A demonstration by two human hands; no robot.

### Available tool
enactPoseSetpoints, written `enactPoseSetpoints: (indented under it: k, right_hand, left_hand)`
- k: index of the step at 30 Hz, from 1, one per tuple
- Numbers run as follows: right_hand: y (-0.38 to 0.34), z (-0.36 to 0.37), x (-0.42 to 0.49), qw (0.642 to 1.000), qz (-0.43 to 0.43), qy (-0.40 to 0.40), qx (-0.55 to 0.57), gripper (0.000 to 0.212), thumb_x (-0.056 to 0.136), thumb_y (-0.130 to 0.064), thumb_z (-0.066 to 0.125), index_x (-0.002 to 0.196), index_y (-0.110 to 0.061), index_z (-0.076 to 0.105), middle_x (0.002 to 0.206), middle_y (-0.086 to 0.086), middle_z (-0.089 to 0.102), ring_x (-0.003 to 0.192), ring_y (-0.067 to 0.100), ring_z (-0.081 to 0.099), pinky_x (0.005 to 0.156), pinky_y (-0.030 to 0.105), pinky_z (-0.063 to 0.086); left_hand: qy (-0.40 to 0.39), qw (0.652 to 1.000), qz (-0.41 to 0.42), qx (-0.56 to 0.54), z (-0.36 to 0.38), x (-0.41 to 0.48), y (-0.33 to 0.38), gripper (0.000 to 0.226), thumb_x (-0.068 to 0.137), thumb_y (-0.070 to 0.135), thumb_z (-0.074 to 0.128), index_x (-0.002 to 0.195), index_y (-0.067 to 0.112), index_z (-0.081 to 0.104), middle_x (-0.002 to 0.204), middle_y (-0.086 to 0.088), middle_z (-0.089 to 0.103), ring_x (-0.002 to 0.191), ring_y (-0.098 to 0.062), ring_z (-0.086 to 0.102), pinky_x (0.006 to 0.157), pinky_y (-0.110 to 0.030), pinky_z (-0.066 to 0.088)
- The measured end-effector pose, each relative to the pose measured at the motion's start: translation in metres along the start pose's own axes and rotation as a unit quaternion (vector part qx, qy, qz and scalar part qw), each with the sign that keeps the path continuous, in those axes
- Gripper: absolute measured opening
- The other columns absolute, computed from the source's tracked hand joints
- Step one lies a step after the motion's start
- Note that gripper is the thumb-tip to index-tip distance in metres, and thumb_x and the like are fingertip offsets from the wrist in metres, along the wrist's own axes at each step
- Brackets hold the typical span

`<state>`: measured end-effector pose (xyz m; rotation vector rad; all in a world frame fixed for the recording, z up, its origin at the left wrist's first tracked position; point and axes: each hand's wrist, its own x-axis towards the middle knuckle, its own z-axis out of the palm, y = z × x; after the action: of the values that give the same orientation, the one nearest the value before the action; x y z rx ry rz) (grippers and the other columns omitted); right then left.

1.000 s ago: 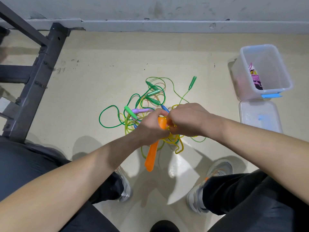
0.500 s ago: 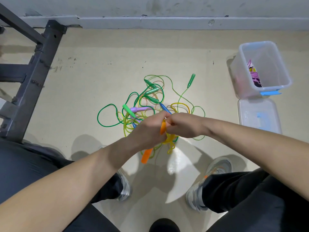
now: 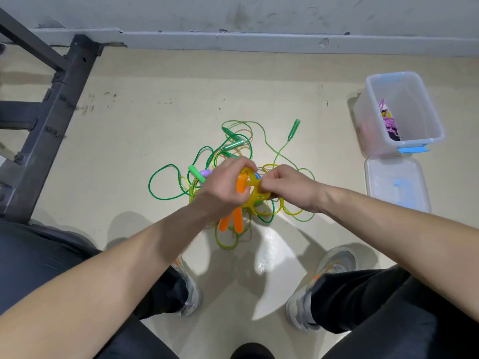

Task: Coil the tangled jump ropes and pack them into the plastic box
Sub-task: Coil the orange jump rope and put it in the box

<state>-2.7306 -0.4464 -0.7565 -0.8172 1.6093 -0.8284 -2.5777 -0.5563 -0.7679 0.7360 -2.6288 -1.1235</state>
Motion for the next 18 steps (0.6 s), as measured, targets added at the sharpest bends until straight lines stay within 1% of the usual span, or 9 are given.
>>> enactPoseSetpoints:
  k: [3,5,8,9,11,14,15,16,18]
  right_hand:
    - [0.006,0.004,0.004,0.998,-0.022,0.061,-0.015,0.03,0.073,-0.036,0.063,0.055,-0.014,0.054,0.062,0.01,0.049,0.062,0.016,0.049,0.066,0.043,0.047]
    - [0.006,0.007,0.005,0.996,-0.034,0.078,-0.001,0.032,0.075,-0.044,0.067,0.071,-0.012,0.07,0.069,0.015,0.06,0.068,0.02,0.052,0.071,0.042,0.048]
    - [0.002,0.008,0.006,0.991,-0.05,0.08,0.091,0.028,0.085,-0.037,0.066,0.071,-0.014,0.075,0.08,0.023,0.067,0.078,0.025,0.056,0.081,0.05,0.051]
    - [-0.001,0.009,0.006,0.988,-0.054,0.076,0.12,0.03,0.087,-0.037,0.064,0.069,-0.016,0.074,0.079,0.02,0.065,0.079,0.026,0.056,0.083,0.052,0.05]
    - [-0.005,0.013,0.006,0.99,-0.052,0.085,0.098,0.04,0.093,-0.045,0.058,0.063,-0.019,0.067,0.071,0.012,0.057,0.072,0.024,0.051,0.075,0.044,0.045]
    - [-0.012,0.007,0.006,0.99,0.002,0.078,-0.12,0.047,0.101,-0.045,0.05,0.062,-0.019,0.048,0.063,0.004,0.044,0.06,0.021,0.039,0.061,0.034,0.034]
    - [-0.015,0.005,0.004,0.991,0.014,0.051,-0.125,0.048,0.099,-0.047,0.054,0.061,-0.021,0.041,0.062,0.004,0.037,0.06,0.022,0.035,0.058,0.032,0.031]
    - [-0.016,0.003,0.001,0.996,0.02,0.028,-0.083,0.05,0.095,-0.049,0.06,0.06,-0.022,0.037,0.061,0.004,0.032,0.06,0.022,0.033,0.056,0.03,0.029]
    - [-0.016,0.003,-0.003,0.994,0.02,0.044,0.096,0.048,0.093,-0.047,0.063,0.059,-0.021,0.041,0.058,0.005,0.026,0.059,0.022,0.044,0.061,0.025,0.035]
  left_hand:
    - [-0.01,1.0,-0.009,-0.003,-0.007,0.004,-0.009,0.042,0.073,0.017,0.064,0.112,0.033,0.057,0.109,0.006,0.057,0.102,-0.012,0.054,0.091,-0.038,0.047]
    - [-0.004,1.0,-0.008,0.01,-0.009,0.003,-0.014,0.043,0.076,0.016,0.064,0.114,0.033,0.056,0.109,0.009,0.053,0.1,-0.01,0.053,0.09,-0.038,0.048]
    - [0.035,0.999,-0.013,0.014,-0.007,0.001,-0.011,0.044,0.08,0.01,0.067,0.118,0.028,0.058,0.106,0.011,0.047,0.097,-0.008,0.051,0.086,-0.029,0.045]
    - [0.039,0.999,-0.014,0.015,-0.007,0.002,-0.01,0.045,0.08,0.009,0.067,0.119,0.028,0.057,0.106,0.012,0.045,0.095,-0.007,0.05,0.084,-0.027,0.044]
    - [0.023,0.999,-0.003,0.037,-0.008,0.001,-0.011,0.048,0.078,0.007,0.067,0.12,0.028,0.056,0.107,0.011,0.043,0.095,-0.01,0.05,0.082,-0.029,0.044]
    - [-0.026,0.996,0.005,0.088,-0.008,-0.003,-0.02,0.054,0.076,0.008,0.067,0.117,0.038,0.049,0.115,0.006,0.047,0.104,-0.02,0.054,0.082,-0.041,0.051]
    - [-0.039,0.995,0.0,0.09,-0.008,-0.004,-0.021,0.055,0.076,0.008,0.067,0.116,0.04,0.048,0.115,0.006,0.048,0.103,-0.021,0.055,0.081,-0.042,0.051]
    - [-0.043,0.995,-0.007,0.085,-0.008,-0.004,-0.022,0.054,0.075,0.007,0.067,0.115,0.039,0.05,0.115,0.005,0.048,0.102,-0.021,0.056,0.081,-0.041,0.051]
    - [-0.015,0.998,-0.038,0.05,-0.011,0.0,-0.023,0.052,0.074,0.004,0.067,0.112,0.036,0.055,0.114,0.003,0.051,0.098,-0.019,0.057,0.08,-0.037,0.05]
